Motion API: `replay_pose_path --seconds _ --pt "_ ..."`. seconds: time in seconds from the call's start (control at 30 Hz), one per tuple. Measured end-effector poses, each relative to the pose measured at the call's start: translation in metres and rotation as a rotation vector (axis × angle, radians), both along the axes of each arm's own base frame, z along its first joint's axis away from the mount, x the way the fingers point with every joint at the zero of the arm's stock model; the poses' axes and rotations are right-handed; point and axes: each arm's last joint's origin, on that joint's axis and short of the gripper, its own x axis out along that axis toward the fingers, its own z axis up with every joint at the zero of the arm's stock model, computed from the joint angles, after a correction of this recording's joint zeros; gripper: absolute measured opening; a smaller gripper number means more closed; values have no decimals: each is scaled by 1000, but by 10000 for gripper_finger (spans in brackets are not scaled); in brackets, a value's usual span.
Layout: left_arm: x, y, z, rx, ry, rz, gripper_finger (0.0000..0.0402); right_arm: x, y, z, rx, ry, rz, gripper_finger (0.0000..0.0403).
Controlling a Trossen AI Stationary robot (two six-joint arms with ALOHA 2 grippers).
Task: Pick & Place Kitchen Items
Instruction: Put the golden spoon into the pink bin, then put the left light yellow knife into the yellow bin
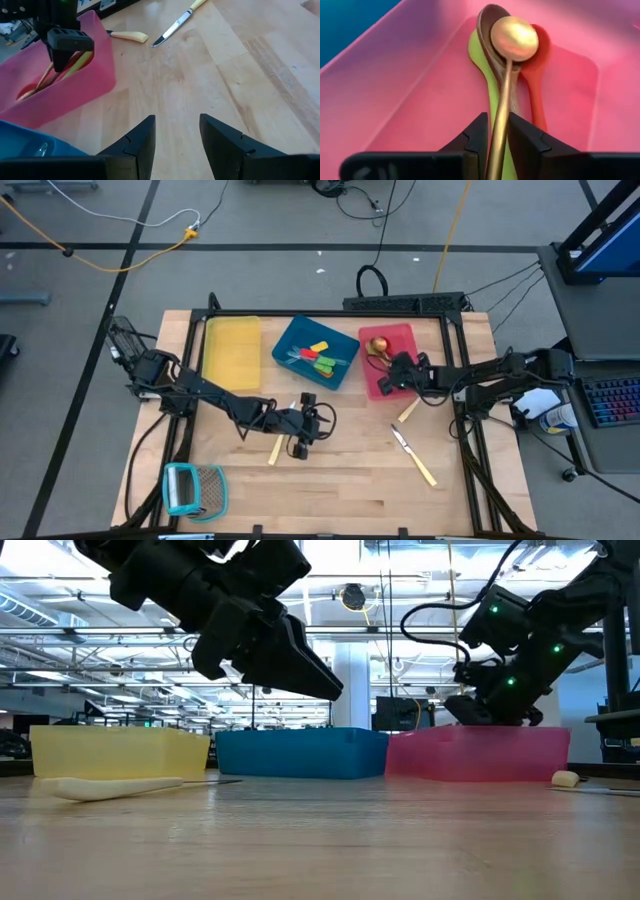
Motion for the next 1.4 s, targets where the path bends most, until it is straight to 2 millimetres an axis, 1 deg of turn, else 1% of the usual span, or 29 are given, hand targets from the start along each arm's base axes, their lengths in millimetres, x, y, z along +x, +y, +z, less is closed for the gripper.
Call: replay_pose_path --seconds 0.1,0.2,0.33,0.43,0.53,0.67,0.73,0.97,1.03,1.2,1.4 --pt "0 -2 0 -27 -1 12 159 1 1 0 1 8 36 81" --pt "-1 -5 0 -59 -9 59 159 3 0 2 -12 -6 49 100" --pt "-4 -13 0 -66 -16 94 159 5 0 6 -32 -39 64 122" --pt "-12 -23 3 -32 -7 130 159 7 0 11 -53 -71 79 135" --pt "-22 -32 9 -40 -4 201 159 7 0 18 -82 -100 103 143" --pt "-40 -41 17 -126 37 282 159 9 1 27 -96 -173 114 145" --pt "-48 -44 17 -190 78 336 159 12 5 31 -86 -218 163 141" --pt "-71 -48 1 -365 223 579 159 28 26 44 -64 -395 416 131" --pt "-77 -48 -3 -399 257 653 159 30 33 48 -75 -428 463 131" --pt "-87 -51 -6 -498 270 809 159 32 46 51 -96 -451 525 130" --pt "-93 -61 -6 -581 252 849 159 32 57 51 -89 -450 577 130"
